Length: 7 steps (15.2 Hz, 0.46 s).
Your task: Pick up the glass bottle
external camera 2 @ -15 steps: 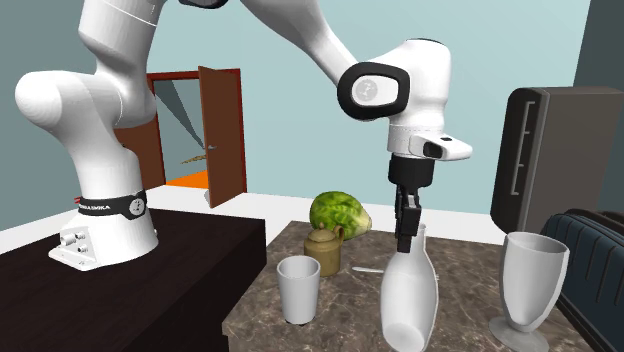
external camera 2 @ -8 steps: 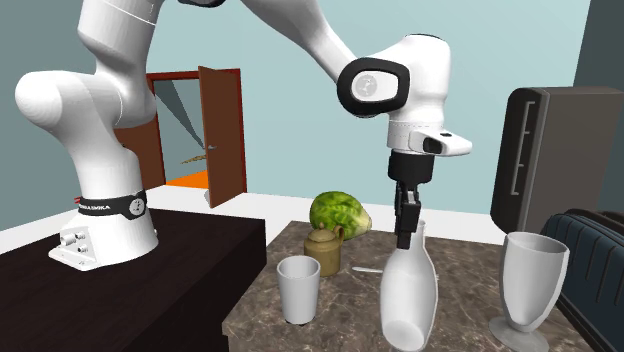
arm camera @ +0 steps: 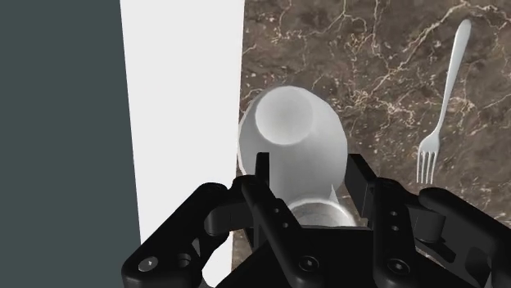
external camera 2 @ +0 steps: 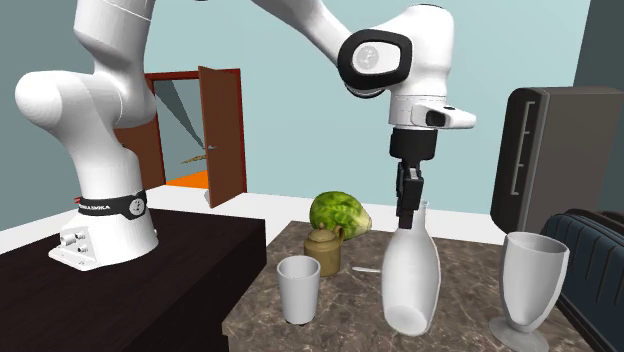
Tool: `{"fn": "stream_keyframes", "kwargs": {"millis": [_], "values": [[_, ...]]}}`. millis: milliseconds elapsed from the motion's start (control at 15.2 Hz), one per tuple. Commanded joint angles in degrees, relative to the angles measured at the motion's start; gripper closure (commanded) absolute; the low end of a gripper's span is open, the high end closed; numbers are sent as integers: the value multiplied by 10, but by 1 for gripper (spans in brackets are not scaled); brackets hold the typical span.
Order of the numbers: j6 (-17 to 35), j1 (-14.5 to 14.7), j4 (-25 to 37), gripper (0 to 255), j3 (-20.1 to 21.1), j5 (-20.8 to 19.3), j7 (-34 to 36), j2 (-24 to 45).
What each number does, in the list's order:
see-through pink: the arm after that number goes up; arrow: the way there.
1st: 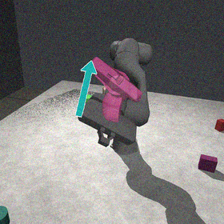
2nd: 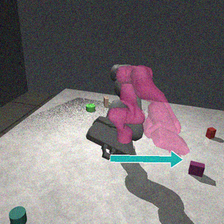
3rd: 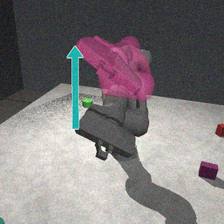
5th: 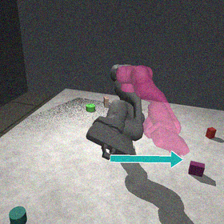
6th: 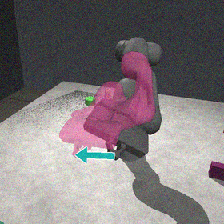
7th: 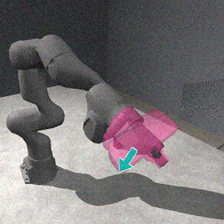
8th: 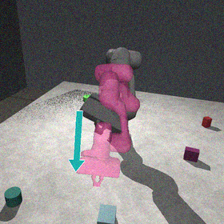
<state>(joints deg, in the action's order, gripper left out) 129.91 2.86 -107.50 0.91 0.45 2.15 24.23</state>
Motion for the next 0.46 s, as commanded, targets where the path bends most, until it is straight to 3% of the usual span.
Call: {"fn": "stream_keyframes", "kwargs": {"millis": [0, 396], "values": [[-13, 1, 3, 255, 0, 0, 1, -10], [-38, 0, 11, 255, 0, 0, 1, -27]]}}
